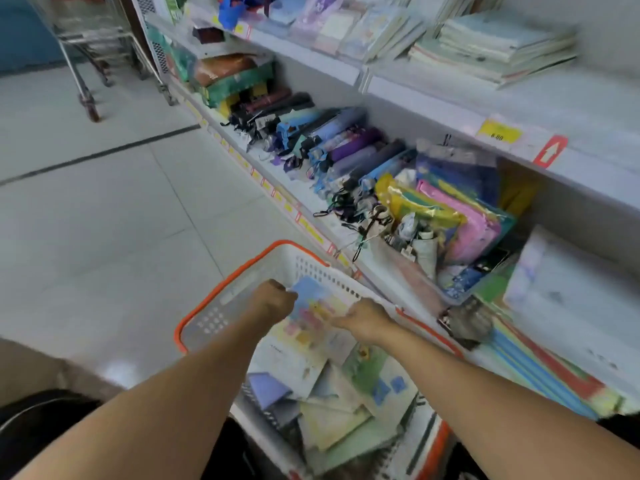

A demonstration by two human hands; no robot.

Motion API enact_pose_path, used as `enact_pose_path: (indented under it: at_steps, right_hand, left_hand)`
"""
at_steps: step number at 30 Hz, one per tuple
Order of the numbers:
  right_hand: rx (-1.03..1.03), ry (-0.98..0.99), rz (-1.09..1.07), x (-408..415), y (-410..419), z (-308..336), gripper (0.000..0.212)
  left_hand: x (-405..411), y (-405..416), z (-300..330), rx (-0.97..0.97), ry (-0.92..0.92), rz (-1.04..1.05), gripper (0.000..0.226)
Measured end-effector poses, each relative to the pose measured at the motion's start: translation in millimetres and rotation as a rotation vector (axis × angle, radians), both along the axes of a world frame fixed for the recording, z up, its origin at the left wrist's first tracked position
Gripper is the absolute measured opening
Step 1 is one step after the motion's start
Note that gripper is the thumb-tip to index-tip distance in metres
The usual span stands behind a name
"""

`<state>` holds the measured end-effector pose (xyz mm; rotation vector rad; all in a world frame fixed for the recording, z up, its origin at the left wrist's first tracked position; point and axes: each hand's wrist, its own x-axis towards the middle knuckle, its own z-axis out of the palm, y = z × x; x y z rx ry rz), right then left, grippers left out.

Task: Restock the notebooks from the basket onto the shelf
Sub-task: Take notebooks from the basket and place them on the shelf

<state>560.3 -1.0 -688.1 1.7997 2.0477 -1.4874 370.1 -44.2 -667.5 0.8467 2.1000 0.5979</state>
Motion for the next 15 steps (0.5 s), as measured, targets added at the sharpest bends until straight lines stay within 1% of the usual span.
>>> enact_pose_path:
  at_steps: [1,2,3,4,5,6,8,10,12,13,14,15]
  right_hand:
    - [-0.061,-0.037,-0.068,1,-10,-17,0.049]
    - [-0.119,-0.054,-0.150,1,-19,-33,0.050]
    - [-0.170,-0.046,-0.235,1,-28,-47,0.058]
    - [-0.200,-0.016,-0.299,1,-37,-59,0.064]
    - [-0.199,0.011,-0.337,-1,-43,-70,0.066]
    - [-0.198,0.037,-0.368,-3,-48,-78,0.070]
    - [-0.234,0.082,-0.546,-7,-49,-90,0.079]
    - [-0.290,0.146,-0.733,-10,-39,-95,0.070]
    - [-0.385,0.234,-0.818,-11,-29,-95,0.051]
    - [-0.432,0.253,-0.842,-11,-27,-95,0.039]
    - [-0.472,0.261,-0.857,-11,-26,-96,0.030]
    - [-0.500,0.257,-0.854,-11,-26,-96,0.025]
  left_hand:
    - [-5,-19,-19,-0.056,0.026,0.005,0.015]
    - [-9,-34,-40,-0.107,0.064,0.001,0.023]
    - [-12,-48,-57,-0.188,0.108,-0.043,0.037]
    - [-12,-58,-70,-0.262,0.152,-0.099,0.046]
    - [-12,-64,-79,-0.314,0.199,-0.149,0.049]
    - [-13,-67,-85,-0.328,0.226,-0.156,0.050]
    - [-13,-68,-88,-0.332,0.227,-0.129,0.051]
    - [-15,-66,-84,-0.310,0.251,-0.085,0.050]
    - [-14,-63,-77,-0.292,0.214,-0.034,0.043]
    - [-12,-60,-76,-0.270,0.148,0.002,0.037]
    - [-11,-58,-75,-0.253,0.033,0.061,0.032]
    - [-8,-56,-73,-0.256,-0.095,0.114,0.028]
